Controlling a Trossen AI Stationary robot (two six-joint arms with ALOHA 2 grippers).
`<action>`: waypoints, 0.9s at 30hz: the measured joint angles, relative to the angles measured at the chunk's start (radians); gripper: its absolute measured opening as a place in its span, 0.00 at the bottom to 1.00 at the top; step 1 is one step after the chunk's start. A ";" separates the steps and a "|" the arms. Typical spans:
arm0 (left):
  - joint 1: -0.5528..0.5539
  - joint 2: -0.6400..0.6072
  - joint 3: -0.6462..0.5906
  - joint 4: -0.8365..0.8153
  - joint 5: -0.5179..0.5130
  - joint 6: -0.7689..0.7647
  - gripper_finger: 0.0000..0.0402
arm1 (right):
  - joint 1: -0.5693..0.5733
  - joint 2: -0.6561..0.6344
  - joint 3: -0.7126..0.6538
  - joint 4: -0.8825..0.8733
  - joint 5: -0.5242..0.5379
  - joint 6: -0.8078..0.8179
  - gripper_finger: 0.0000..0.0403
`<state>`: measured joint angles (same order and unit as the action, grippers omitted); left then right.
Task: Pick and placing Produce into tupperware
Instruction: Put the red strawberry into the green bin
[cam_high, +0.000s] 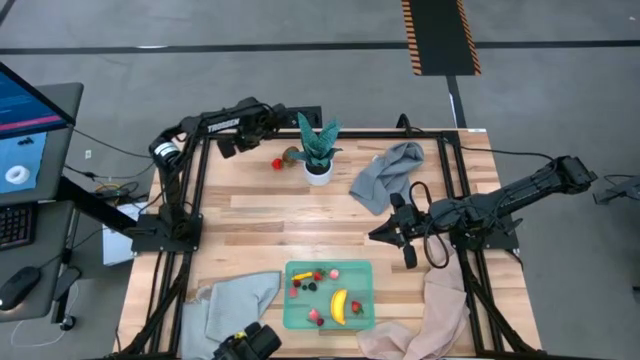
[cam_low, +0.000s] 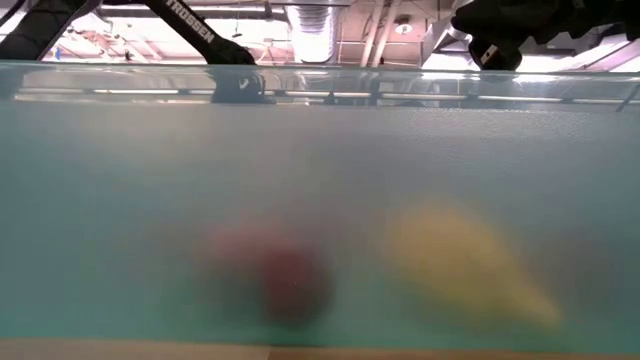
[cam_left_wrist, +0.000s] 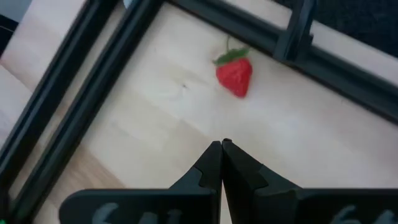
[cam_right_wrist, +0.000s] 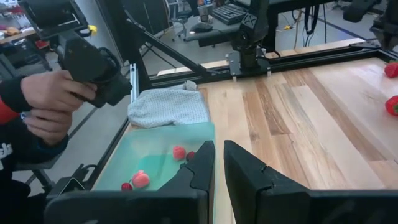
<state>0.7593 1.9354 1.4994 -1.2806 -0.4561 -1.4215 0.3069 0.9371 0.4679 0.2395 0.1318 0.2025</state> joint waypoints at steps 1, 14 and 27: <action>0.000 -0.002 0.000 0.003 -0.009 -0.008 0.00 | 0.000 0.000 0.000 0.000 0.000 0.000 0.15; 0.061 -0.002 -0.079 0.161 0.051 0.098 0.00 | 0.000 0.000 0.000 0.000 0.000 0.000 0.15; 0.097 -0.003 -0.118 0.212 0.017 0.122 0.18 | 0.000 0.000 0.000 0.000 0.000 0.000 0.15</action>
<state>0.8558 1.9320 1.3813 -1.0687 -0.4396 -1.2999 0.3069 0.9371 0.4679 0.2394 0.1318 0.2027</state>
